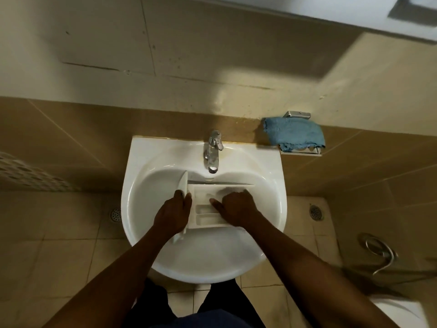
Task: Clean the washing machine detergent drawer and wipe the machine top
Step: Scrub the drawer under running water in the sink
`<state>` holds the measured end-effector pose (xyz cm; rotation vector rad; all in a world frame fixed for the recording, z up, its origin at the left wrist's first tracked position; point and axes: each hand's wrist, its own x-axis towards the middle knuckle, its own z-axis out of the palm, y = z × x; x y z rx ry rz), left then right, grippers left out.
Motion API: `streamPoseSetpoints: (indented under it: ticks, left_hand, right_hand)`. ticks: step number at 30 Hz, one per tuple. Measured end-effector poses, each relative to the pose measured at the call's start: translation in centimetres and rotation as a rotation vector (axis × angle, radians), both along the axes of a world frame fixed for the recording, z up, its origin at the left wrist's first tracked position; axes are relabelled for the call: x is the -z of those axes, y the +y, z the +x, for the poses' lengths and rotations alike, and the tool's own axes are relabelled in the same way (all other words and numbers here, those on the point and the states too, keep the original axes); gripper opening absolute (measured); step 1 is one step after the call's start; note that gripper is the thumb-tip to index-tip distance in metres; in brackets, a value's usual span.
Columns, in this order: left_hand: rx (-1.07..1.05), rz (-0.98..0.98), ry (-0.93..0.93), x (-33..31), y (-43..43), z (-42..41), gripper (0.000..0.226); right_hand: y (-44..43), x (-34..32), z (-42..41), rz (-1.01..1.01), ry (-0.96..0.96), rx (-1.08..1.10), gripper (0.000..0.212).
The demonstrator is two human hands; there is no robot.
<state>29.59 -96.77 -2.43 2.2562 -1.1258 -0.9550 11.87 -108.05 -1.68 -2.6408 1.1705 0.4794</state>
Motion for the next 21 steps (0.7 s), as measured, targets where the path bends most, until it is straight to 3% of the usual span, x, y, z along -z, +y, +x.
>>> streamPoseSetpoints:
  ticks: [4,9,11,13,15,18,21]
  left_hand:
    - [-0.004,0.000,-0.009,0.1,0.1,0.0,0.033]
    - [-0.003,0.013,-0.003,-0.1,0.1,0.0,0.035]
    - [-0.003,0.020,0.002,-0.4,0.1,-0.1,0.035]
    - [-0.005,0.045,0.041,-0.7,0.1,-0.1,0.035]
    - [-0.024,0.083,0.103,-0.8,0.0,0.1,0.042]
    - [-0.137,0.162,0.230,-0.9,-0.5,0.6,0.058]
    - [-0.281,0.213,0.360,-1.3,-1.6,0.8,0.062]
  right_hand:
    - [2.4,1.1,2.9,0.003,-0.138,-0.116,0.073]
    - [-1.5,0.9,-2.7,-0.008,-0.068,-0.062,0.073]
    - [-3.0,-0.1,-2.3,0.015,-0.055,-0.099,0.059]
    - [-3.6,-0.7,0.0,0.088,-0.188,-0.032,0.041]
    - [-4.0,-0.8,2.9,0.285,-0.479,0.328,0.029]
    - [-5.2,-0.6,6.0,0.966,-0.820,1.053,0.022]
    - [-5.1,-1.2,6.7,1.154,-1.022,1.299,0.023]
